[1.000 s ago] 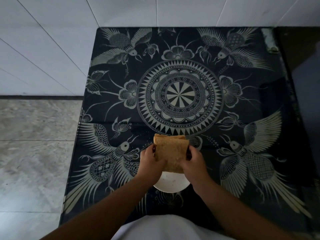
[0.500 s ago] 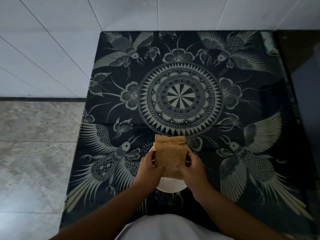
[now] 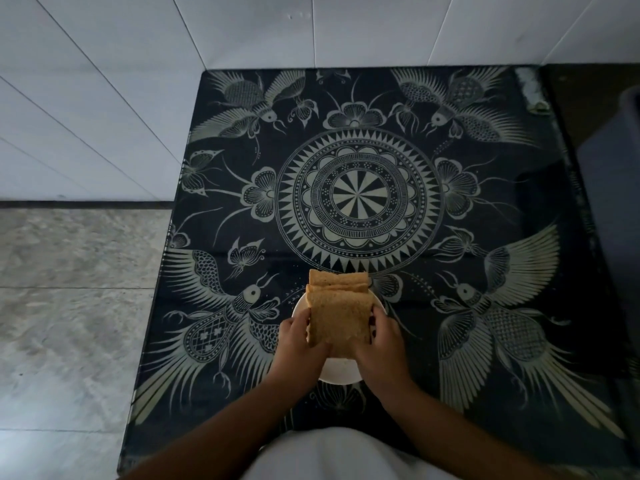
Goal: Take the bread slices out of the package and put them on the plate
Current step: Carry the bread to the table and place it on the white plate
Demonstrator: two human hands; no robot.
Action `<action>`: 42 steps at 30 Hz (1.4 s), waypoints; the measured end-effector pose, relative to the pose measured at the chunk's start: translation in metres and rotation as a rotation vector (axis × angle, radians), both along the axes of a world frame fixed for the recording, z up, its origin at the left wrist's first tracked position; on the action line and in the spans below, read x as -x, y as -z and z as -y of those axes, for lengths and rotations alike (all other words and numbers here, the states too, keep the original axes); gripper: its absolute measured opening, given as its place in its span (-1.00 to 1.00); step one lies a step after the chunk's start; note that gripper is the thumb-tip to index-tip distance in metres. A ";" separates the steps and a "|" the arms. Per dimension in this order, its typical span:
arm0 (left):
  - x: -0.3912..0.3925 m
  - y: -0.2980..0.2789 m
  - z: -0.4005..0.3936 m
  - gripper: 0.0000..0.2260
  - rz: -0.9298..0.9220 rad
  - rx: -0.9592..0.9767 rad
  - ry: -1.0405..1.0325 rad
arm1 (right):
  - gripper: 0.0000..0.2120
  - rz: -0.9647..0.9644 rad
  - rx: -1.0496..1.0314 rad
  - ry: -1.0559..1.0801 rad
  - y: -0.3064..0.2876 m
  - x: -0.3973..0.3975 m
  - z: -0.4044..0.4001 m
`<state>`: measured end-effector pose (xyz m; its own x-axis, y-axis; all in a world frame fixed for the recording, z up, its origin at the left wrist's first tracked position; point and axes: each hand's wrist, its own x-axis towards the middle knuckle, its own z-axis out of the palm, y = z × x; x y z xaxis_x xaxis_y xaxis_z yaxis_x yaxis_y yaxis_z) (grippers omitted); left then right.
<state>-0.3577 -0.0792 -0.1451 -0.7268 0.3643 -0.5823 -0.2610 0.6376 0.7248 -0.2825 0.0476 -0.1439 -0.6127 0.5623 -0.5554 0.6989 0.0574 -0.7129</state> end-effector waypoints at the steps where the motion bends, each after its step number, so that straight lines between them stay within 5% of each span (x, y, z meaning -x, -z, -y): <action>1: -0.002 -0.001 0.002 -0.47 0.010 -0.008 0.000 | -0.33 -0.005 -0.008 -0.001 -0.001 -0.002 0.002; 22: -0.011 -0.016 0.018 -0.66 0.061 -0.018 0.112 | -0.32 0.053 0.067 -0.068 0.000 -0.025 0.006; 32: -0.017 -0.021 0.020 -0.50 0.105 -0.053 0.162 | -0.17 0.079 0.026 -0.096 0.001 -0.032 0.014; 42: -0.015 -0.015 0.029 -0.38 0.110 0.008 0.259 | -0.23 0.101 0.044 -0.185 0.003 -0.036 0.007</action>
<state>-0.3425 -0.1084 -0.1302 -0.5426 0.5246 -0.6560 -0.1655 0.6990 0.6958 -0.2467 0.0404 -0.1470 -0.6431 0.4190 -0.6409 0.7476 0.1622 -0.6441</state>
